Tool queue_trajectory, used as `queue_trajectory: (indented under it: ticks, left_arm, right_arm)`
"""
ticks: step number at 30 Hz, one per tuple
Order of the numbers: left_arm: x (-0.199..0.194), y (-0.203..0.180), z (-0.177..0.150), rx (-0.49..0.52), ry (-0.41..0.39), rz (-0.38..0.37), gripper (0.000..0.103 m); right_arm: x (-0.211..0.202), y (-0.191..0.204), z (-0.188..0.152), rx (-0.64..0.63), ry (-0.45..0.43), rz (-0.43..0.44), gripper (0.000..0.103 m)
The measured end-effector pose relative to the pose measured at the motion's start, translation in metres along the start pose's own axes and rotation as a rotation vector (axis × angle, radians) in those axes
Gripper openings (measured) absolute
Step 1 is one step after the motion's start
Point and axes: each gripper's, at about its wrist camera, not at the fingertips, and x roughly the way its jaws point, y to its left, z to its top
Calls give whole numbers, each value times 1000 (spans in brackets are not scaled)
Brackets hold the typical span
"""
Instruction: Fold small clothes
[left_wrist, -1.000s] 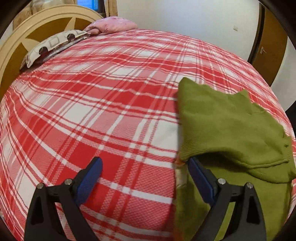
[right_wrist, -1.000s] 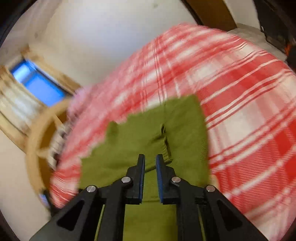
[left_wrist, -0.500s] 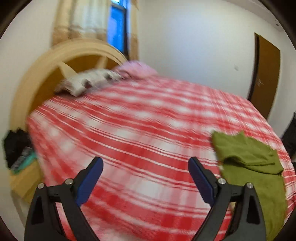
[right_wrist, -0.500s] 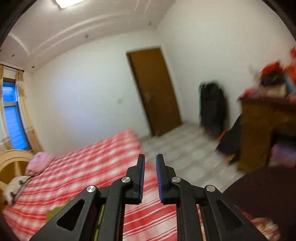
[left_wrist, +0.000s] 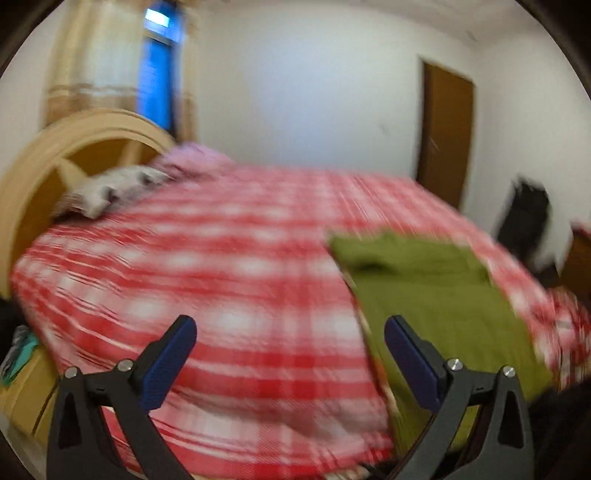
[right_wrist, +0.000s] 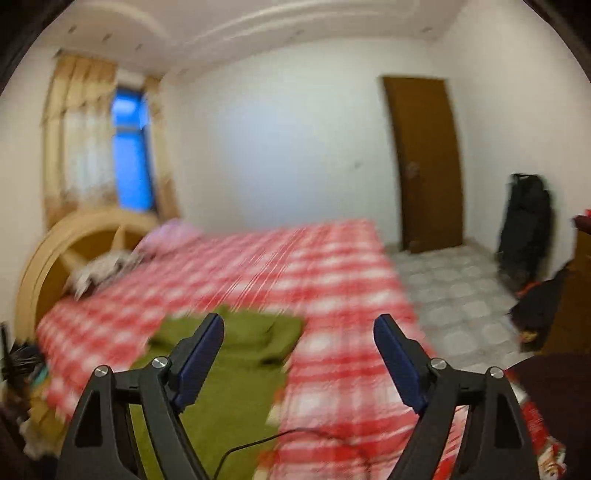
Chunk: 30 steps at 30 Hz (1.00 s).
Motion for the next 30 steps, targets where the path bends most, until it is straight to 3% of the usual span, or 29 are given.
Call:
queue_trajectory:
  ticks: [3,7,9,12,15,20,23,27,30]
  left_arm:
    - [34,-35,-35,81,105,-99,103]
    - [64,-69,-75,180,240,-172,103]
    - [70,-82,-85,207,260,-174,103]
    - [81,-87,-86,149,276,-240,101]
    - [92,-88,-85,113,290,-272,90]
    - [92,-94,-88,138,281,-305,83]
    - [91,-95,-90,137,293,-363,76]
    - [78,-88,-83,66,278,-520,75]
    - [81,-94,-84,96,334,-500,75]
  right_arm:
    - [18,17,-17,-49,84,71,84]
    - [24,42,-35,-128,146,135,84]
    - [25,50,-42,-141,157,134,84]
    - [31,45,-45,-104,171,147,84]
    - [36,41,-50,-85,182,154,84]
    - [39,38,-52,-67,191,150,84]
    - [38,36,-52,-72,192,135,84]
    - [36,35,-50,-70,182,123,84]
    - [35,34,-48,-65,177,120,84]
